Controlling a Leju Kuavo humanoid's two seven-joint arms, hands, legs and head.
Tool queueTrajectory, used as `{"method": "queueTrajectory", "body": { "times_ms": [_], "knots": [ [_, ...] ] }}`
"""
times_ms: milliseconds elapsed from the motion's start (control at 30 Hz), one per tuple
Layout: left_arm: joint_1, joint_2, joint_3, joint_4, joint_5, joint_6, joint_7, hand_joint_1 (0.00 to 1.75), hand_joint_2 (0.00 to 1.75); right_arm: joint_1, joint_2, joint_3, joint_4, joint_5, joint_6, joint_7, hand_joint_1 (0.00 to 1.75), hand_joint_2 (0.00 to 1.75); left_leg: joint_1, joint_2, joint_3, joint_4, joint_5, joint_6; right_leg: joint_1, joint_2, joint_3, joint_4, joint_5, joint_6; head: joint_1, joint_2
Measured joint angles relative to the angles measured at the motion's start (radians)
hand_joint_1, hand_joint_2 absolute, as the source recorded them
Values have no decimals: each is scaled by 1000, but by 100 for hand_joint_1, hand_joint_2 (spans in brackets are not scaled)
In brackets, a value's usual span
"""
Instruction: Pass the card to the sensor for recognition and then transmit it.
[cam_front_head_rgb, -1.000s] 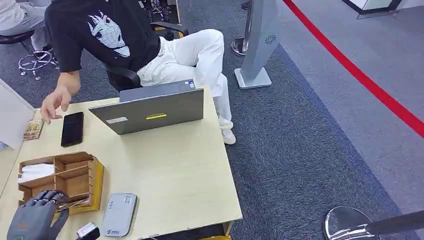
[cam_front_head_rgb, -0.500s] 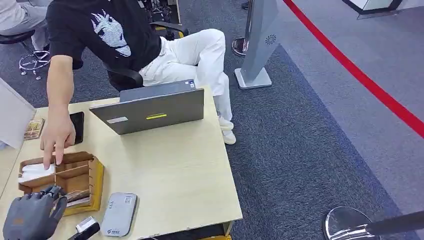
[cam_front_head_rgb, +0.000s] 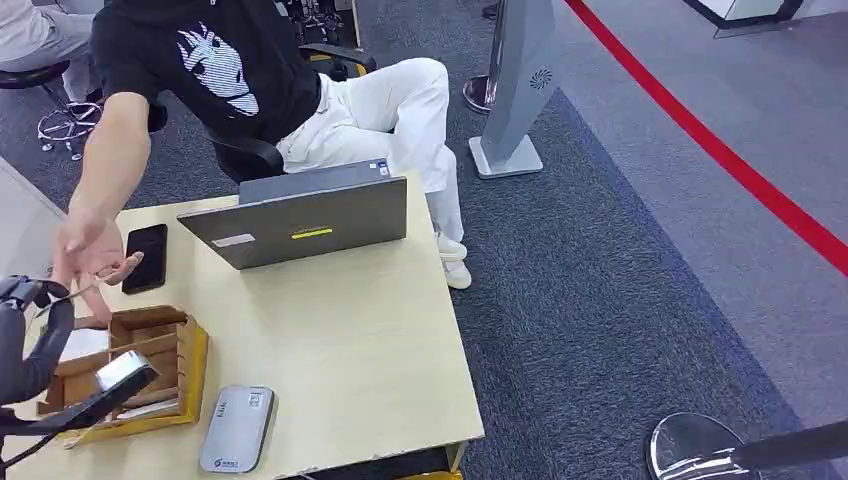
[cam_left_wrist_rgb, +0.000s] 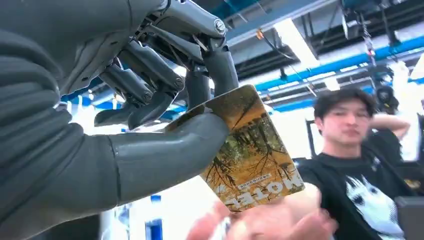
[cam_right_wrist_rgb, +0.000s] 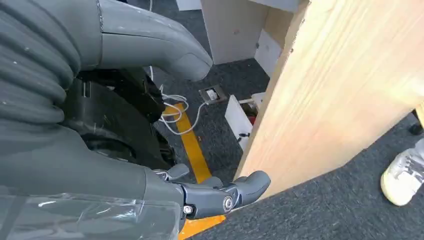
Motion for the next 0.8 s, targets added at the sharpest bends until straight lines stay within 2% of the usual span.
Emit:
{"method": "queueTrajectory", "body": {
  "times_ms": [267,300,333,367,733,800],
  "knots": [
    [-24,7,38,0,16,3,0,175,175,0,0,0,8,-4,6,5,0,175,0,0,0,0,0,0,0,0,0,0,0,0,0,0],
    [-22,7,43,0,19,4,1,133,175,2,0,0,8,-6,7,11,0,175,0,0,0,0,0,0,0,0,0,0,0,0,0,0],
    [-18,6,47,0,21,5,0,5,175,5,0,0,5,-8,8,18,0,175,0,0,0,0,0,0,0,0,0,0,0,0,0,0],
    [-16,6,52,0,25,7,0,0,175,9,0,0,0,-10,9,23,0,175,0,0,0,0,0,0,0,1,0,0,0,0,0,0],
    [47,-39,111,-42,118,73,-39,0,175,31,0,0,-29,-36,19,40,0,175,0,0,-1,0,0,0,0,0,0,0,0,0,0,0],
    [68,-61,126,-61,196,93,-71,0,175,36,0,0,-37,-54,1,40,0,175,0,0,-1,0,0,0,0,0,0,0,0,0,0,0]
  ]
}}
